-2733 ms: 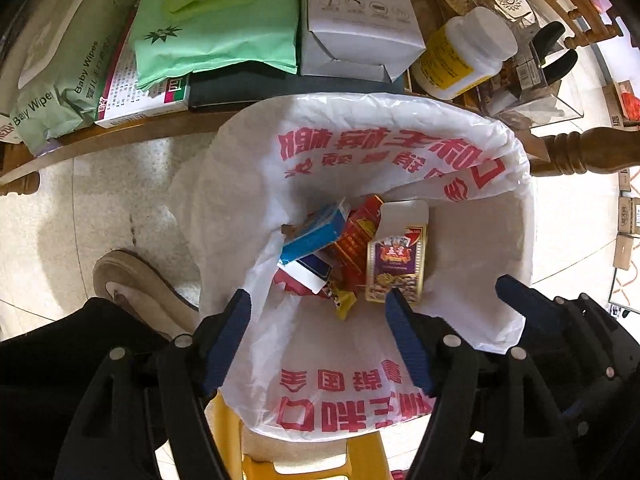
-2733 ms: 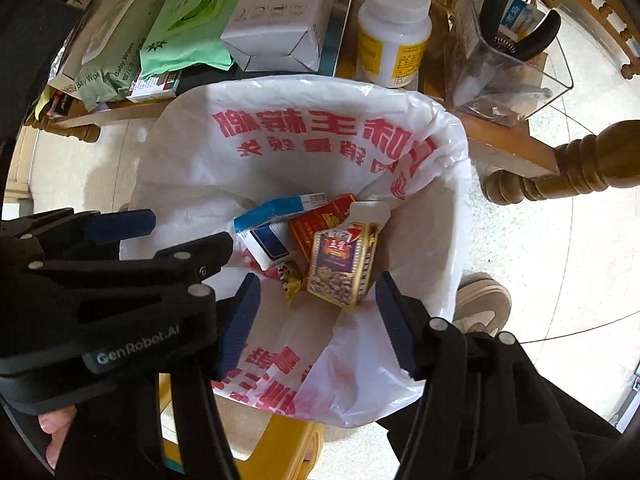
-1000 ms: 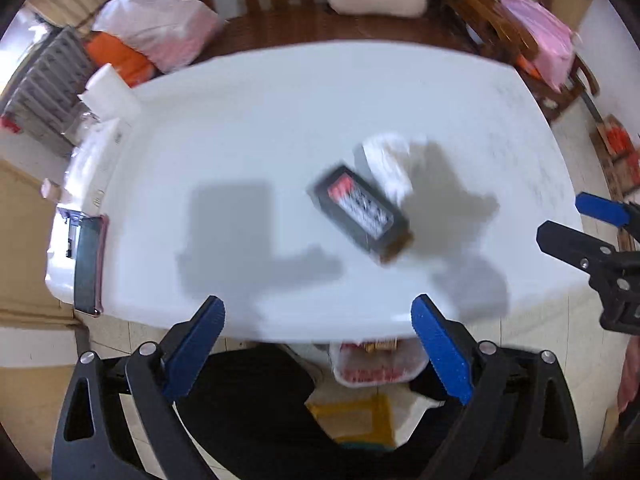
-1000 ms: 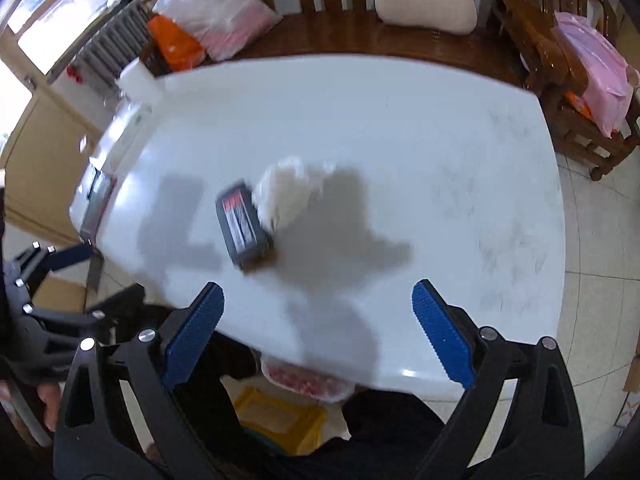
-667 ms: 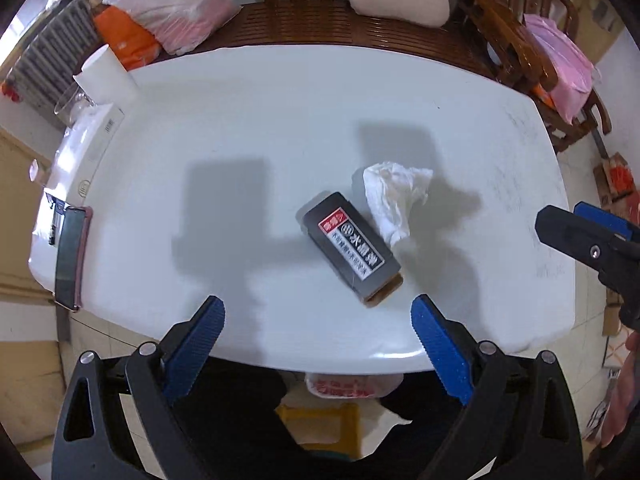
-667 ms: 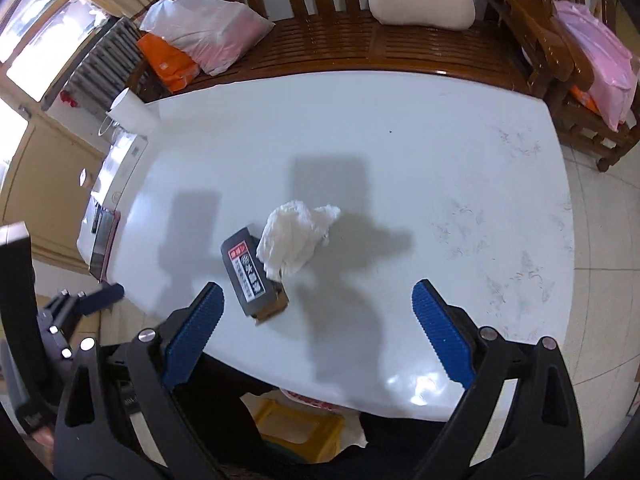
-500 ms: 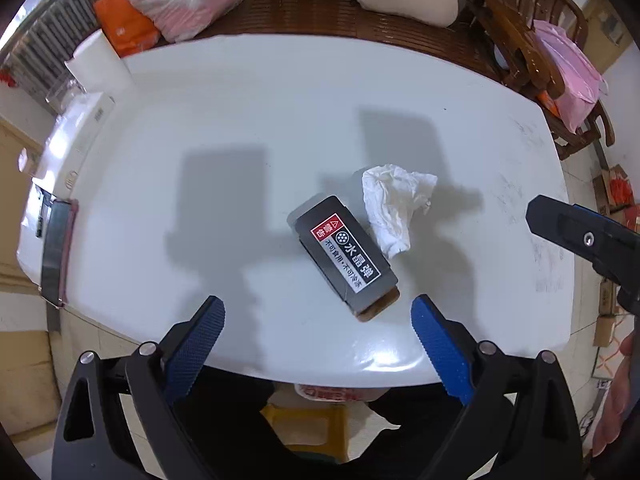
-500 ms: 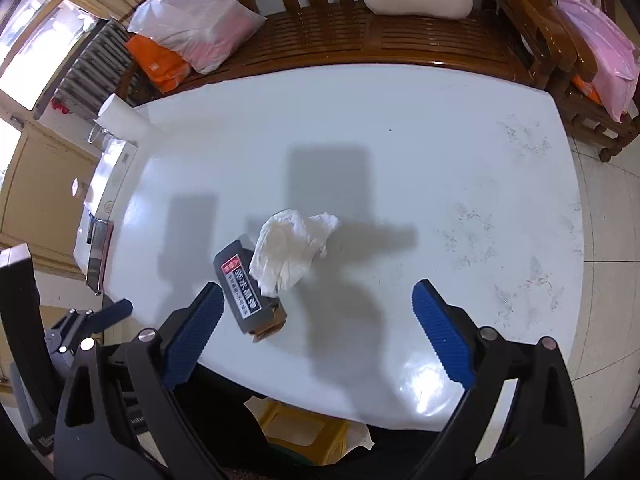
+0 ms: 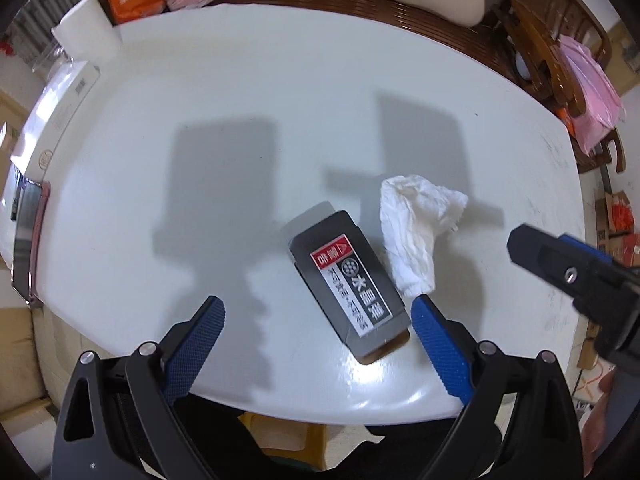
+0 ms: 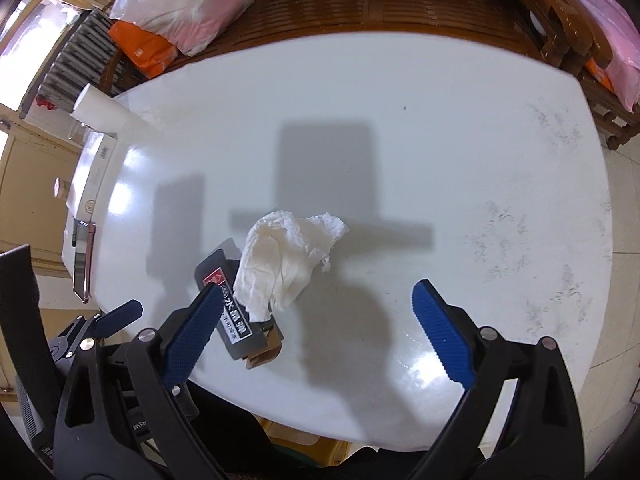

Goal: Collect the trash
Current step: 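Move the left tool to the black box while the right tool approaches the white tissue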

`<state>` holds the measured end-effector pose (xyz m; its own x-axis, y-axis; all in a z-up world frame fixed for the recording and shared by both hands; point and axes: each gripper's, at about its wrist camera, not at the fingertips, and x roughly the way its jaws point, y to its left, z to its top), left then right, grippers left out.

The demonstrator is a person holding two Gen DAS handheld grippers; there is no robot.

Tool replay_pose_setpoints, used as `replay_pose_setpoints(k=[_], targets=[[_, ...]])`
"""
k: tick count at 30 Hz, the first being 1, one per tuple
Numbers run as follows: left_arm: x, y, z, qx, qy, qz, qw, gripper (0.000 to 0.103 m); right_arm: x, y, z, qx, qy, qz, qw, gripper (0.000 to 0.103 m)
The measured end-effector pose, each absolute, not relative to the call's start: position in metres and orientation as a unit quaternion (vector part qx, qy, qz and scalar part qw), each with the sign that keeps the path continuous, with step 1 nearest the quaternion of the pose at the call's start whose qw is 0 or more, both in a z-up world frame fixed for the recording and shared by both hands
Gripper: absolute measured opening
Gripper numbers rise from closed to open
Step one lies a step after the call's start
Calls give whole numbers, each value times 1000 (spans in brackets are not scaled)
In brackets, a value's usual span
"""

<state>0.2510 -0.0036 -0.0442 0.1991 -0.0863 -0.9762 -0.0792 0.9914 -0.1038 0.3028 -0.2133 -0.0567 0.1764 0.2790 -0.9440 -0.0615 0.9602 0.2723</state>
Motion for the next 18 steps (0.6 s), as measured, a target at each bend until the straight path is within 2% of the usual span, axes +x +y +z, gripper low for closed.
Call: replay_pose_setpoints(k=[8, 18], targets=[[273, -1, -55, -64, 608, 21, 791, 92, 319, -202, -86, 95, 655, 106, 742, 93], [287, 5, -81, -110, 618, 29, 778, 92, 330, -204, -111, 125, 672, 96, 723, 93]])
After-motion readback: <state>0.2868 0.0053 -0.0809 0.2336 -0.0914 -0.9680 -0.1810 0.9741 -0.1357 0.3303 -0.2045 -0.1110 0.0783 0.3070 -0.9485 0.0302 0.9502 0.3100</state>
